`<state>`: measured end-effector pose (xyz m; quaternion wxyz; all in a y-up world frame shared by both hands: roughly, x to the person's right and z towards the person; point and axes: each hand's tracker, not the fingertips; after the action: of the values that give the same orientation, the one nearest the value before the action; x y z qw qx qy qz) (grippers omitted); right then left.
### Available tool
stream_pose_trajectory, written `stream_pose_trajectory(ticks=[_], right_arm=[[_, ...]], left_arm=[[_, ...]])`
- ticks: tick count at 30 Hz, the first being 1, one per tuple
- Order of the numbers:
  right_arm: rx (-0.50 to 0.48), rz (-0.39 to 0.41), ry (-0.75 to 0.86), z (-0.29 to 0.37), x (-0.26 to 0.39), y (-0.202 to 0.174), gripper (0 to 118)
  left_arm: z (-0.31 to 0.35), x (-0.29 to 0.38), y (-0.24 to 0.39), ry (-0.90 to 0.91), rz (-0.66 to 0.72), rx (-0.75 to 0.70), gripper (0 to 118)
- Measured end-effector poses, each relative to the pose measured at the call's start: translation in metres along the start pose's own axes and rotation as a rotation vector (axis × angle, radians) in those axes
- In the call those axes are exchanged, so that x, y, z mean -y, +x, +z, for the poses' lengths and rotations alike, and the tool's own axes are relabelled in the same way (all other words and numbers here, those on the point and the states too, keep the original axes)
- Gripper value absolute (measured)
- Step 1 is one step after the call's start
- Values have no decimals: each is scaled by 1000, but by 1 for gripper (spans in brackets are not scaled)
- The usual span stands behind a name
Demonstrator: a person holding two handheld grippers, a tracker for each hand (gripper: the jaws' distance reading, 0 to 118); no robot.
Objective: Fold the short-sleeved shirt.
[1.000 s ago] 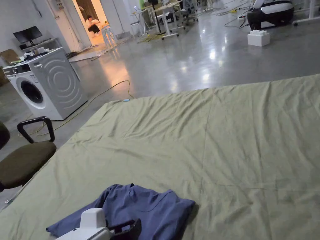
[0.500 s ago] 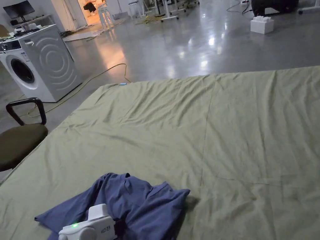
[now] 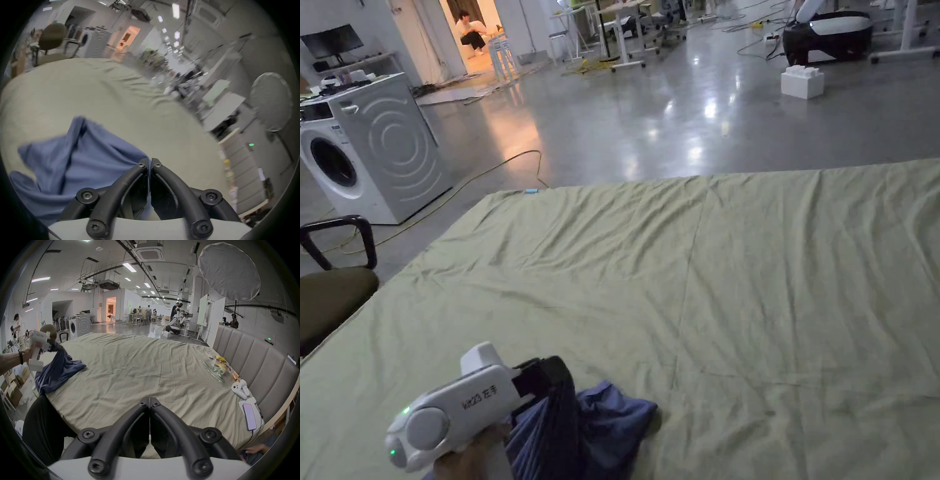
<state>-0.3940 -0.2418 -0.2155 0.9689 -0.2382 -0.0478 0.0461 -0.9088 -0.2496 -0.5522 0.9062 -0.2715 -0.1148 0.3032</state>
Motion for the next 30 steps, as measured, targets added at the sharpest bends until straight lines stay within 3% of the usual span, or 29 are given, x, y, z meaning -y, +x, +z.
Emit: stream_pose_trajectory(ticks=[2,4,6,8,13,17,21,23,24,27,30], right_arm=[[14,-39,6,7,3,6,1],[39,-77,25,18,6,13,1],[65,-96,33,27,10,20,1],[103,-114,23,36,17,27,1],[197,-181,-17,57,35,51,1],[273,-208,-17,80,44,66,1],[287,-253,-44,85,54,75,1],[267,-265,-59,81,56,76,1],[261,-265,-54,78,56,75,1],[205,-279,8,67,44,70,1],[143,-298,80,52,23,62,1]], left_arm=[[-22,2,48,-19,-20,109,3],[-50,21,111,-81,-150,187,3],[-77,55,163,-158,-194,284,3],[-101,105,210,-263,-218,370,3],[-130,262,298,-534,-441,554,3],[-121,364,330,-725,-513,584,3],[-99,412,326,-805,-590,605,22],[-88,407,321,-851,-648,708,77],[-78,397,319,-842,-695,735,97],[-42,339,308,-644,-792,693,95],[9,263,284,-409,-757,575,95]])
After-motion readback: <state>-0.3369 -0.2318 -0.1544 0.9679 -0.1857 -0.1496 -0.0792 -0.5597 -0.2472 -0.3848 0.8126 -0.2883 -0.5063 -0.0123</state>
